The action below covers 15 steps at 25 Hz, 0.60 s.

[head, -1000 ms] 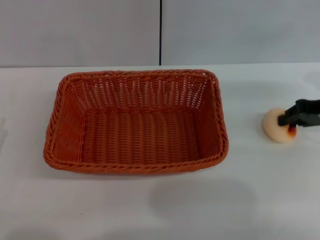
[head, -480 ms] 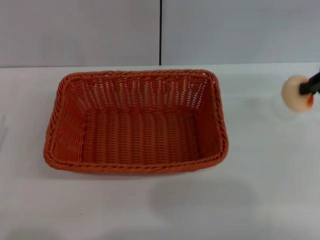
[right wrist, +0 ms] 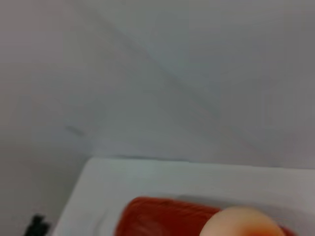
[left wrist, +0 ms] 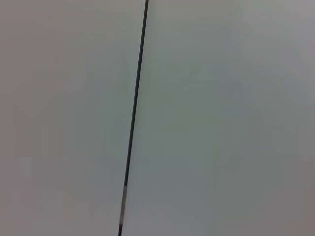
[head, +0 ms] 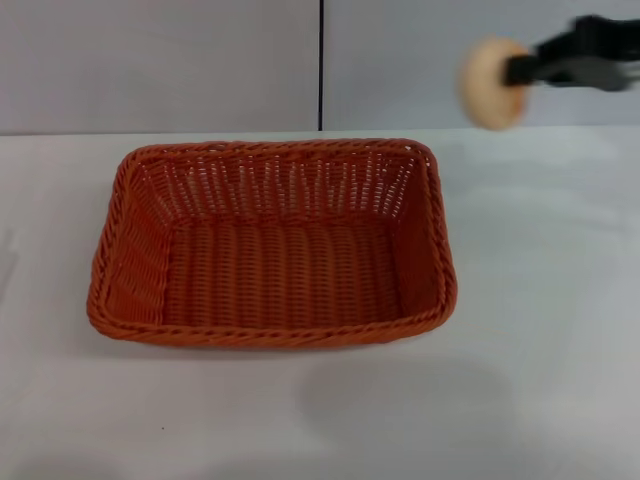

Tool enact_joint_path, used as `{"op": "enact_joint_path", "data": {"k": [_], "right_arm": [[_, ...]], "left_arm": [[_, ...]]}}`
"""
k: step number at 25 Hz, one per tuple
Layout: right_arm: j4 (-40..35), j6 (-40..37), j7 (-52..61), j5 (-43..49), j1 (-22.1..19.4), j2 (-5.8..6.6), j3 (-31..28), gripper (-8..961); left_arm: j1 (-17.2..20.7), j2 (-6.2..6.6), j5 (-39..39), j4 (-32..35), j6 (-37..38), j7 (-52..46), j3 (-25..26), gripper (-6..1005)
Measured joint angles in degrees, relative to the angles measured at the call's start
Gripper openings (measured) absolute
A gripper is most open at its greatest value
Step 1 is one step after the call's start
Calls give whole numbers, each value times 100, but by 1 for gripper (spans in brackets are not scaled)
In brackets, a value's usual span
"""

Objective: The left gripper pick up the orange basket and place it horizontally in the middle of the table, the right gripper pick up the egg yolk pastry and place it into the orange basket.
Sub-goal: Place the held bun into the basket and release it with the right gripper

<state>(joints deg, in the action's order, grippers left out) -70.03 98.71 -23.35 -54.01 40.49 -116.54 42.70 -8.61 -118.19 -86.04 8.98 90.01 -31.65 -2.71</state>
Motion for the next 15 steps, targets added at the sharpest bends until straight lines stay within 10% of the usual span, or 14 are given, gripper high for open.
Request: {"op": "enact_joint_path", "data": {"k": [6, 15], "right_arm": [[773, -576, -21, -374, 644, -186, 1324, 32], [2329, -1195, -721, -689, 1086, -207, 1751, 94]], "left_arm": [[16, -2, 0, -2, -21, 1, -1, 654], [24, -12, 0, -50, -39, 6, -2, 654]]}}
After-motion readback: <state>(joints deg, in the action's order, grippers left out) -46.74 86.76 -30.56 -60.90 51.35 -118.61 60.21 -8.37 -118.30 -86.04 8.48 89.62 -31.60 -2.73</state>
